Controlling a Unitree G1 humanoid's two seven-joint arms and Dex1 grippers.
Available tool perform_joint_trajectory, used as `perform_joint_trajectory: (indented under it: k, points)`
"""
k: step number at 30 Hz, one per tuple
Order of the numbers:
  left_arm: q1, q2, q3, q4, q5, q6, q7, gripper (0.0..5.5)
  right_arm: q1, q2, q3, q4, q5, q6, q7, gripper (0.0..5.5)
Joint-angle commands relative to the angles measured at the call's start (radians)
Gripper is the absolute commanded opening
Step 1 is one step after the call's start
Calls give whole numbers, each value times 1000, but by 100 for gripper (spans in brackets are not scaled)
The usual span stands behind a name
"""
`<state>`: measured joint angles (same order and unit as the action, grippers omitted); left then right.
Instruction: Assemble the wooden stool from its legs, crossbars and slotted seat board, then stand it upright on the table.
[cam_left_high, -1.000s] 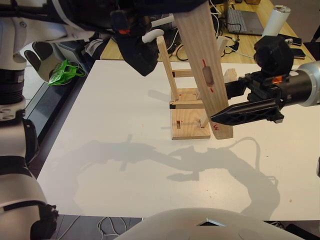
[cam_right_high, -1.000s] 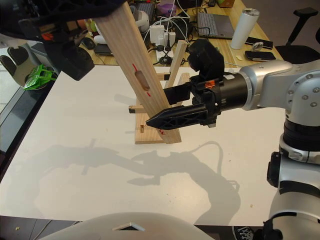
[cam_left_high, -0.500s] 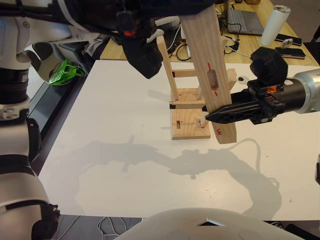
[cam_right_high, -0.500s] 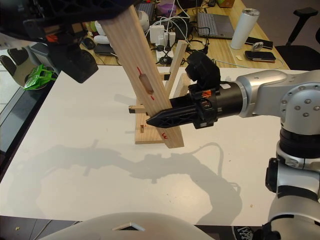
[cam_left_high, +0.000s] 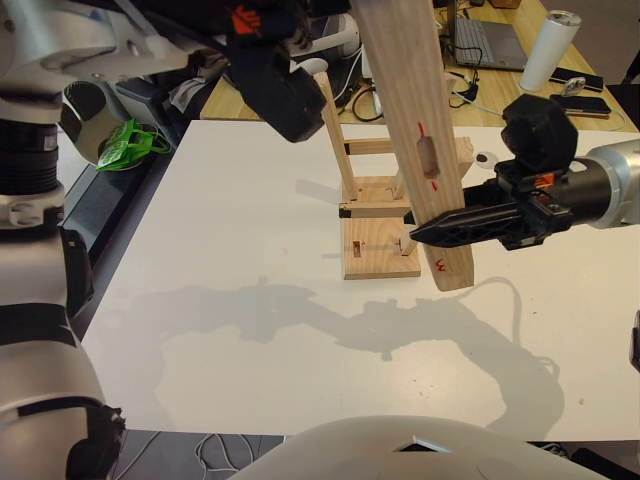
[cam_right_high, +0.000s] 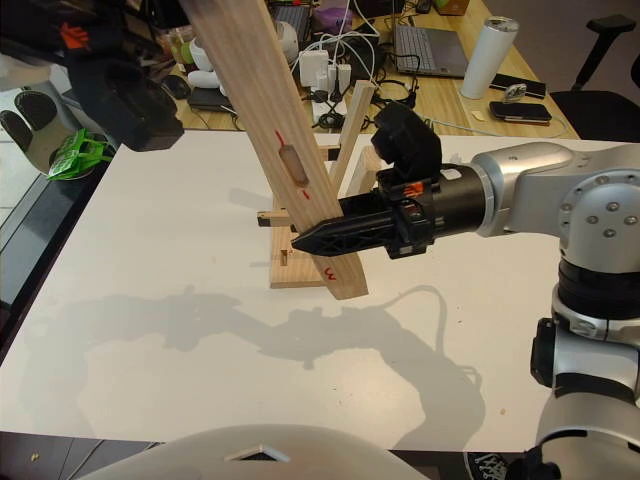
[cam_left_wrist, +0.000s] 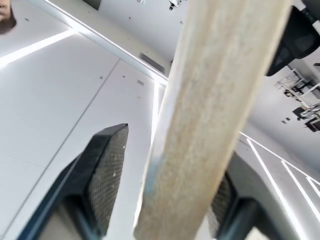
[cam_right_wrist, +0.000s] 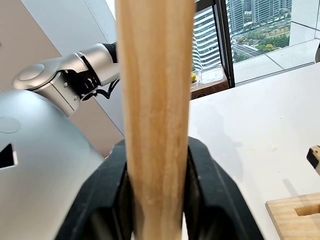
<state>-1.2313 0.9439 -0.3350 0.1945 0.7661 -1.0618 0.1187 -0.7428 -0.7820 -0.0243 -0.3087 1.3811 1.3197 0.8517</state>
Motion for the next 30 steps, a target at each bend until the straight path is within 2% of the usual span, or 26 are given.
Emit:
perform_joint_trajectory:
  k: [1, 4, 7, 9, 10, 11, 12, 14, 16, 18, 21, 24, 27, 30]
  points:
    - [141, 77, -66, 74, -303, 88, -328, 222, 21, 2, -18, 3, -10, -5, -23, 101]
    - [252, 129, -51, 76, -413, 132, -478, 222, 30, -1, -27, 3, -6, 0, -33, 101]
    - [278, 145, 12, 171, -385, 169, -506, 222, 32, -1, -33, 5, -12, 0, -36, 101]
    - [277, 135, 56, 257, -416, 278, -540, 222, 32, 4, -36, 8, -17, -4, -42, 101]
    - [283, 109, 99, 298, -503, 440, -606, 222, 32, 9, -40, 10, -20, -11, -46, 101]
    - [300, 72, 156, 309, -639, 692, -700, 222, 32, 14, -45, 12, -22, -18, -50, 101]
    - [339, 54, 197, 253, -830, 1031, -833, 222, 34, 17, -51, 13, -23, -26, -50, 101]
    - [432, 75, 262, 23, -1301, 1524, -1003, 222, 38, 19, -60, 10, -26, -39, -41, 101]
    - [440, 81, 347, -113, -1734, 1842, -990, 222, 40, 22, -67, 10, -34, -55, -29, 101]
    - [430, 64, 404, -132, -2023, 1999, -899, 222, 39, 31, -77, 16, -47, -83, -15, 101]
    - [490, 60, 400, -183, -2381, 1990, -704, 222, 49, 27, -84, 33, -102, -141, 28, 101]
    - [594, -1, 403, -358, -2659, 1765, -392, 222, 72, 52, -96, 48, -167, -224, 17, 101]
    - [656, -145, 345, -558, -2704, 1555, -115, 222, 161, 174, -95, -65, -233, -339, -151, 101]
    - [696, -216, 288, -683, -2726, 1487, 5, 222, 241, 261, -76, -166, -268, -408, -253, 101]
